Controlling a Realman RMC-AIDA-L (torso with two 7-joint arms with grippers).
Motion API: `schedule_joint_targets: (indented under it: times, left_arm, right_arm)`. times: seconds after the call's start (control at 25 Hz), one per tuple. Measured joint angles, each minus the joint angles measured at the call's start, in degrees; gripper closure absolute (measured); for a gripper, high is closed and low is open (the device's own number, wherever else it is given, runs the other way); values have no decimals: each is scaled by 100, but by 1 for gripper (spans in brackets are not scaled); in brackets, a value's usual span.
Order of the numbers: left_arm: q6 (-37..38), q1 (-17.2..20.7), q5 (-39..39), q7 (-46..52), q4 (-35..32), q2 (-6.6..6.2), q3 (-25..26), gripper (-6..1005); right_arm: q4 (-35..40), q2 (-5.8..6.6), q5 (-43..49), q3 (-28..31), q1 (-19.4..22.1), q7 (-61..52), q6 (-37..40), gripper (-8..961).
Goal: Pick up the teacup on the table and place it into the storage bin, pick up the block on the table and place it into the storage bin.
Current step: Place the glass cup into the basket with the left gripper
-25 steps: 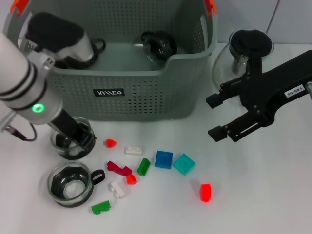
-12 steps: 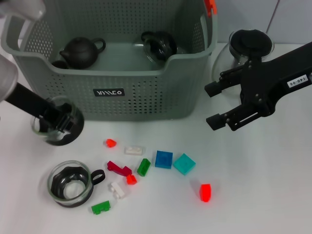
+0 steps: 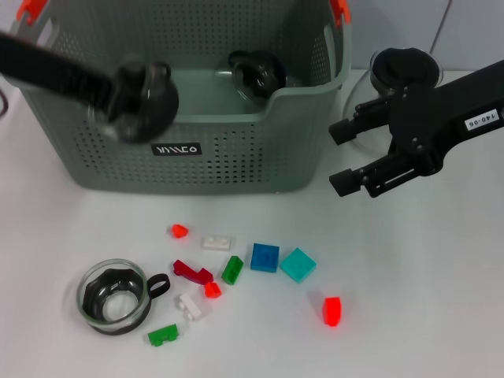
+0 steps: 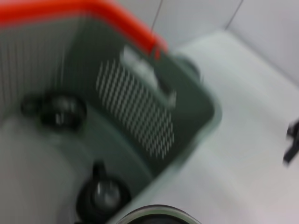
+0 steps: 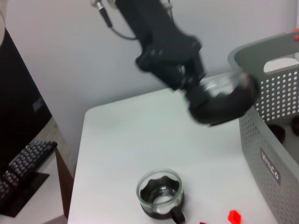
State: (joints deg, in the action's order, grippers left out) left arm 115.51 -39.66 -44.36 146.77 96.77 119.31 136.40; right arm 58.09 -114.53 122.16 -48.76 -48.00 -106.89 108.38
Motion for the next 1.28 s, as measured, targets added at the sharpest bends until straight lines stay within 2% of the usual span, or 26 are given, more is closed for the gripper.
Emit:
schedule_joint_targets:
  times: [0.12, 0.24, 0.44, 0.52, 0.6, 0.72, 0.84, 1.16, 1.28]
  left_arm:
    - [-360, -163, -43, -162, -352, -137, 213, 949]
    - [-1049, -337, -21, -333, -1159, -369, 281, 949]
    - [-2212, -678, -26, -621, -2784, -827, 231, 949]
    - [-2634, -807, -23, -748, -3284, -951, 216, 949]
    - [-2986, -895, 11, -823, -3631, -1002, 191, 949]
    - [-3629, -988, 150, -859, -4060, -1021, 31, 948]
    - [-4173, -1013, 177, -856, -4390, -984, -229, 948]
    - [-4782, -1060, 186, -853, -4717, -709, -969, 948]
    - [-4872, -1070, 263, -855, -4723, -594, -1058, 948]
  right_arm:
    - [0, 17, -125, 1, 38, -28, 3, 56]
    - [0, 16, -158, 0, 58, -40, 2, 57]
    - [0, 4, -164, 6, 63, -142, 2, 56]
    - [0, 2, -165, 31, 63, -176, 0, 56]
    - [0, -3, -166, 51, 55, -212, 1, 56]
    - [0, -8, -167, 58, 36, -251, -5, 56]
    - [0, -8, -167, 61, 32, -259, -32, 56]
    - [0, -10, -167, 52, 28, -262, -45, 57]
    - [0, -21, -166, 29, 28, -262, -45, 57]
